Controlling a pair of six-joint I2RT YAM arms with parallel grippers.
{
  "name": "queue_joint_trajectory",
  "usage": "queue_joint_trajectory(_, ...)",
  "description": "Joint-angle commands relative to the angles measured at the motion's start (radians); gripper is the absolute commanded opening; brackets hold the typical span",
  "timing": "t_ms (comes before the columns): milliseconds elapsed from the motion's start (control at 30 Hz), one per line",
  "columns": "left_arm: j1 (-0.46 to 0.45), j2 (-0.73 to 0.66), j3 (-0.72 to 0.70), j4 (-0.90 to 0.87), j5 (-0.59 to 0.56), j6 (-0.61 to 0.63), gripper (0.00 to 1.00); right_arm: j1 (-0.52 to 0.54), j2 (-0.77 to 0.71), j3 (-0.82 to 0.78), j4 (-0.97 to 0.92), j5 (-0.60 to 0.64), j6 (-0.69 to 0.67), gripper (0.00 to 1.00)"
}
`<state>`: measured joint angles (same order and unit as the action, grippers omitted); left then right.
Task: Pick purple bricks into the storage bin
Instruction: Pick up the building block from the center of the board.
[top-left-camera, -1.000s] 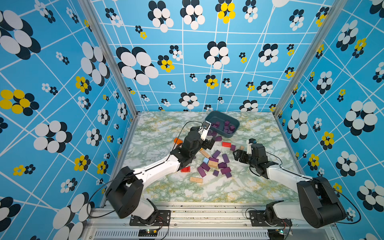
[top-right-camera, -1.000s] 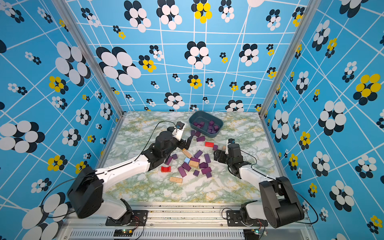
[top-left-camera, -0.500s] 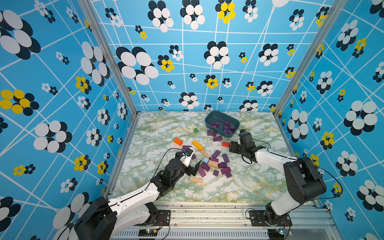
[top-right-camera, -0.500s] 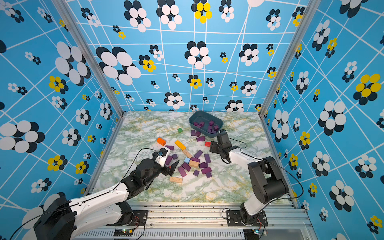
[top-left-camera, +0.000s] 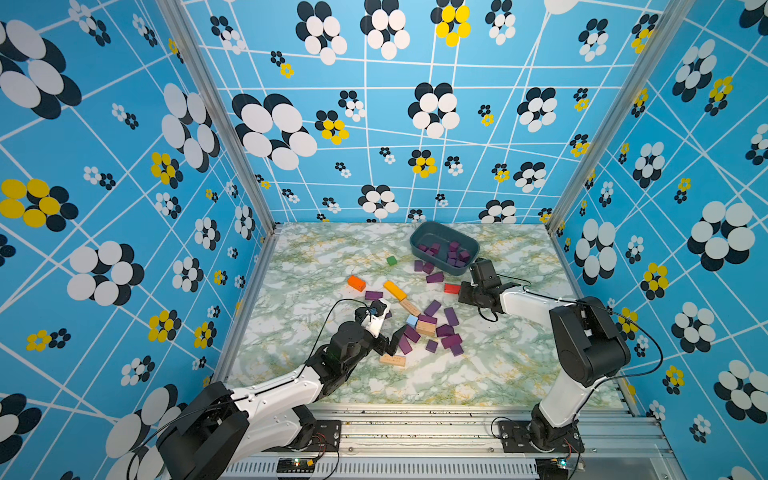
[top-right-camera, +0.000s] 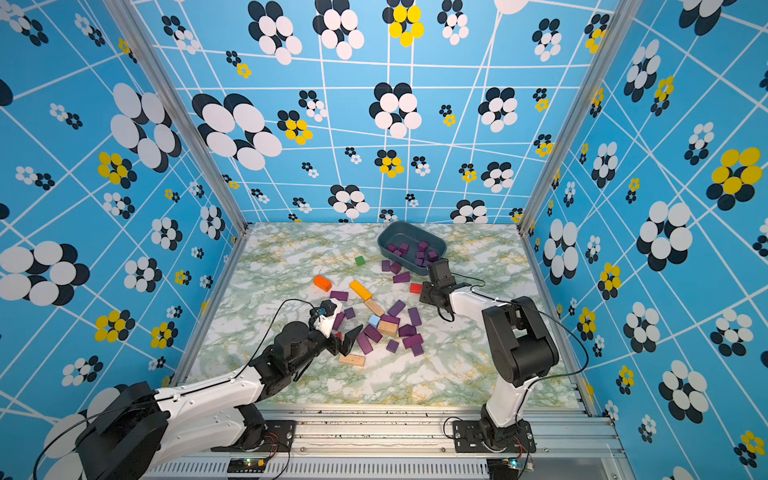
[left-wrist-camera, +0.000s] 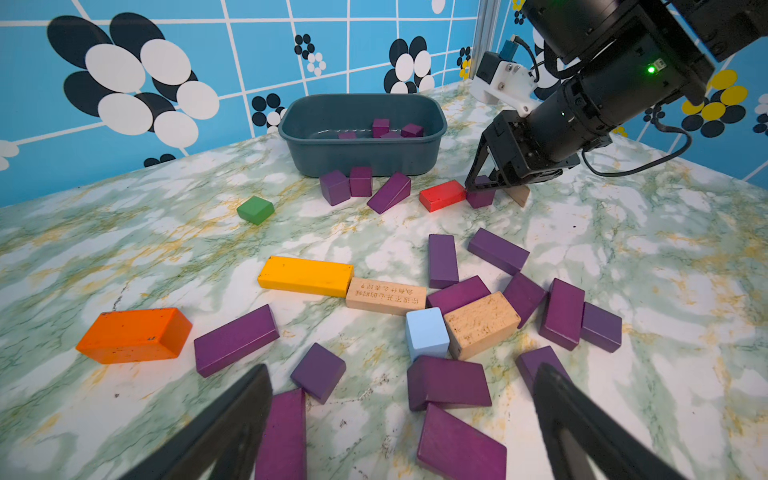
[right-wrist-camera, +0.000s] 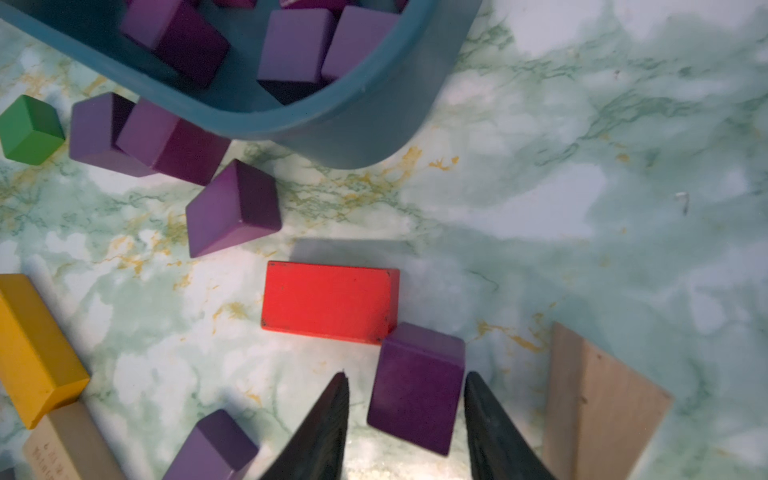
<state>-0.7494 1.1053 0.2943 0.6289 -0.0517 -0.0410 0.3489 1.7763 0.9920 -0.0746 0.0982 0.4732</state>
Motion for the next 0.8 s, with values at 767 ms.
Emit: queue_joint_trajectory(767, -0.001, 0.016, 0.013, -0.021, -0.033, -0.023, 0.99, 0.005, -0.083, 0.163, -0.198, -0.006, -0.031, 0.21)
